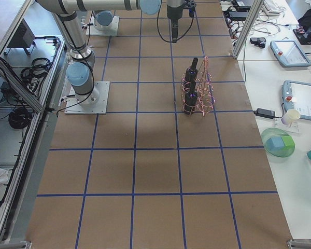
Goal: Place wine into wine basket
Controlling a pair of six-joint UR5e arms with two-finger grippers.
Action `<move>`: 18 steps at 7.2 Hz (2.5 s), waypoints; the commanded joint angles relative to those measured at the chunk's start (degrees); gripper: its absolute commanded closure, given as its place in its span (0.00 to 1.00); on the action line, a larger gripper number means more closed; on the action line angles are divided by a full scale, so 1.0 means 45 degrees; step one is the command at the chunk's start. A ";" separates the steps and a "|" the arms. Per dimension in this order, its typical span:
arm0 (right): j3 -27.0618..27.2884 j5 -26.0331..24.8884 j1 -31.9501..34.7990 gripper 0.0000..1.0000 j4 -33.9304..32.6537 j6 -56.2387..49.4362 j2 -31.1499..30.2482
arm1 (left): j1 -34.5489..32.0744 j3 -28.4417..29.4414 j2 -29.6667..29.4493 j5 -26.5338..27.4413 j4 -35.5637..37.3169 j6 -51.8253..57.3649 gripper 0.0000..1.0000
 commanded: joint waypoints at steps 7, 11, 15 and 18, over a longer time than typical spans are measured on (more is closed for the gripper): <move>0.0019 -0.0040 -0.0022 0.00 0.0018 -0.0020 -0.0004 | 0.3156 0.0202 -0.4263 -0.2003 0.5732 0.2632 0.00; 0.0020 -0.0040 -0.0003 0.00 0.0018 0.0000 -0.0004 | 0.3156 0.0221 -0.4871 -0.2257 0.6456 0.2613 0.01; 0.0020 -0.0040 -0.0022 0.00 0.0018 0.0000 -0.0004 | 0.3098 0.0202 -0.4910 -0.2433 0.6418 0.2594 0.25; 0.0020 -0.0021 -0.0022 0.00 -0.0001 0.0000 -0.0004 | 0.3078 0.0202 -0.4891 -0.2589 0.6340 0.2612 0.41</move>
